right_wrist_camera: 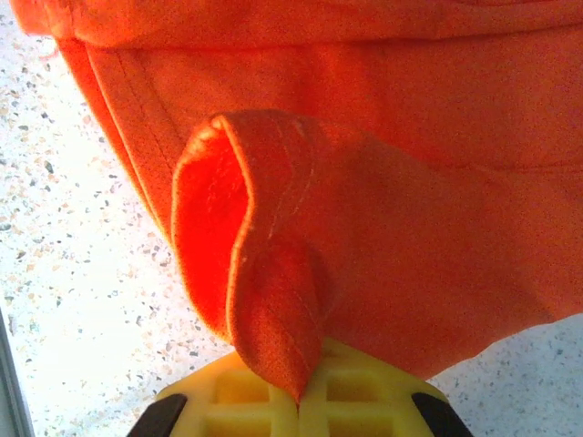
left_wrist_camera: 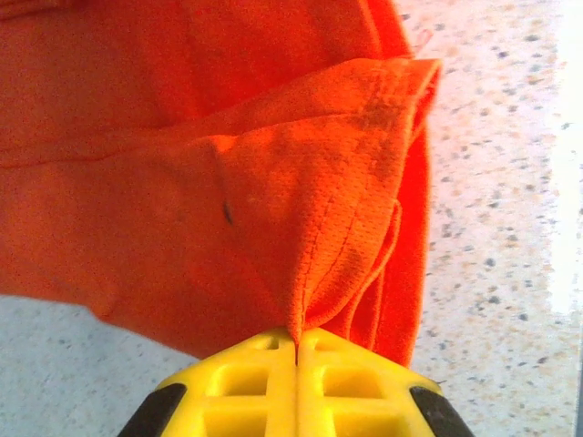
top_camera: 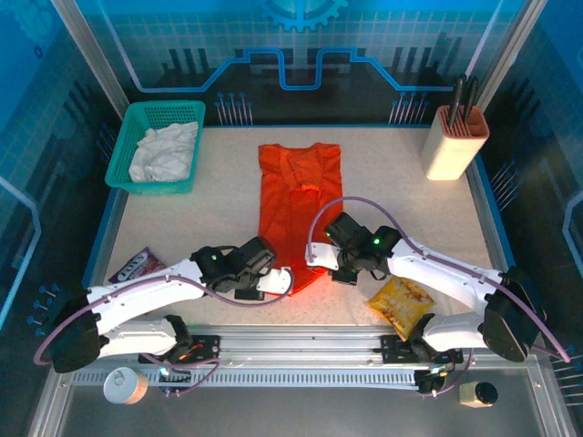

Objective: Fold and stack the t-shirts

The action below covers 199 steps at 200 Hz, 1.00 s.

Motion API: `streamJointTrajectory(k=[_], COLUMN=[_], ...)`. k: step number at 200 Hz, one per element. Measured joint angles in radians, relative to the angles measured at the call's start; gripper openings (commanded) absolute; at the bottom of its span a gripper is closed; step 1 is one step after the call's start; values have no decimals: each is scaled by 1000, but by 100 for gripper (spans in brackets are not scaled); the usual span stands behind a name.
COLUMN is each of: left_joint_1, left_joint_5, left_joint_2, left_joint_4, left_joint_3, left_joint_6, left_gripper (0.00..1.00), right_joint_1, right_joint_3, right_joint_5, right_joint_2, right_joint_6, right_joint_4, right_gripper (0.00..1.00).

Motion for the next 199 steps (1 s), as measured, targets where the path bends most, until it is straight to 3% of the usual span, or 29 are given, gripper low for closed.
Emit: streamJointTrajectory(k=[4, 9, 20, 32, 52, 84, 142, 199], left_joint_1=[-9, -18, -34, -45, -58, -90, -143, -148], left_joint_5=[4, 6, 12, 16, 23, 25, 51, 32], left_joint_2=[1, 1, 2, 4, 5, 20, 138, 242], left_joint_4=[-3, -7, -13, -19, -24, -23, -16, 52], left_joint_3=[-2, -5, -13, -23, -37, -53, -54, -54], left_joint_6=[1, 2, 10, 17, 19, 28, 27, 27], left_gripper=[0, 8, 40, 60, 73, 76, 66, 65], right_joint_1=[1, 2, 7, 13, 23, 31, 35, 35], right_joint_3=[-6, -14, -36, -60, -84, -108, -123, -132], right_joint_5=[-3, -7, -11, -15, -19, -22, -28, -31], right_joint_2=[0, 1, 5, 12, 31, 64, 95, 96], right_joint_6=[3, 3, 7, 14, 29, 49, 71, 75], right_joint_4=[2, 3, 3, 3, 5, 28, 64, 77], right_gripper=[0, 0, 0, 0, 0, 0, 0, 0])
